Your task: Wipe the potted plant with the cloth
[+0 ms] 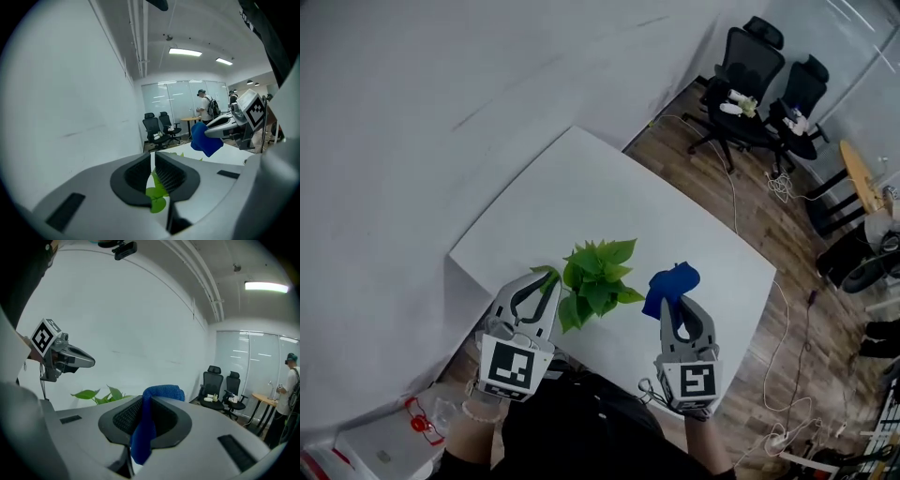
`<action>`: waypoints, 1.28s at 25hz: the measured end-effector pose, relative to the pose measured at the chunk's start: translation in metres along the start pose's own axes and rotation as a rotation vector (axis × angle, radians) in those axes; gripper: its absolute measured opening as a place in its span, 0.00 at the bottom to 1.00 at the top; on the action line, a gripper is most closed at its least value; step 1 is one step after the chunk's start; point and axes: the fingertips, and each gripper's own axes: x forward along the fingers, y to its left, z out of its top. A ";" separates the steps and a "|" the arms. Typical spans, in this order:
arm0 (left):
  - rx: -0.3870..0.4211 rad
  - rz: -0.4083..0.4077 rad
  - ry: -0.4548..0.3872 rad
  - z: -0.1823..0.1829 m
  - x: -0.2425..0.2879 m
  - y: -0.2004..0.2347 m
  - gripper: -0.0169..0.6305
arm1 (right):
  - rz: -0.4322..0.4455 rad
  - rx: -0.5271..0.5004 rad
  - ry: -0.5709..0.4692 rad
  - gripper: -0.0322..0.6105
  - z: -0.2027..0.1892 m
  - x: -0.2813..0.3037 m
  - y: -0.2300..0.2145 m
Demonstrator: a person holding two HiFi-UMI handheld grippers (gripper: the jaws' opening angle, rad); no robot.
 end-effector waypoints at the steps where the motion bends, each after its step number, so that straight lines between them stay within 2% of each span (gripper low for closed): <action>1: -0.012 0.004 -0.010 0.006 -0.001 0.000 0.08 | 0.006 0.000 -0.016 0.17 0.008 0.000 0.002; 9: -0.082 -0.006 -0.045 0.034 -0.008 -0.007 0.07 | 0.059 -0.029 -0.118 0.17 0.055 -0.003 0.024; 13: 0.005 -0.019 -0.052 0.034 -0.009 -0.010 0.06 | 0.066 -0.071 -0.132 0.17 0.066 -0.004 0.030; 15: 0.020 -0.029 -0.051 0.033 -0.010 -0.012 0.06 | 0.071 -0.075 -0.136 0.17 0.068 -0.004 0.032; 18: -0.059 -0.021 -0.051 0.037 -0.012 -0.012 0.06 | 0.073 -0.070 -0.124 0.17 0.066 -0.004 0.032; 20: -0.079 -0.015 -0.048 0.038 -0.014 -0.010 0.06 | 0.074 -0.061 -0.118 0.17 0.064 -0.005 0.033; 27: -0.044 -0.013 -0.050 0.032 -0.014 -0.010 0.06 | 0.082 -0.071 -0.106 0.17 0.057 -0.005 0.036; 32: -0.071 -0.008 -0.047 0.034 -0.014 -0.014 0.06 | 0.086 -0.074 -0.100 0.17 0.057 -0.007 0.036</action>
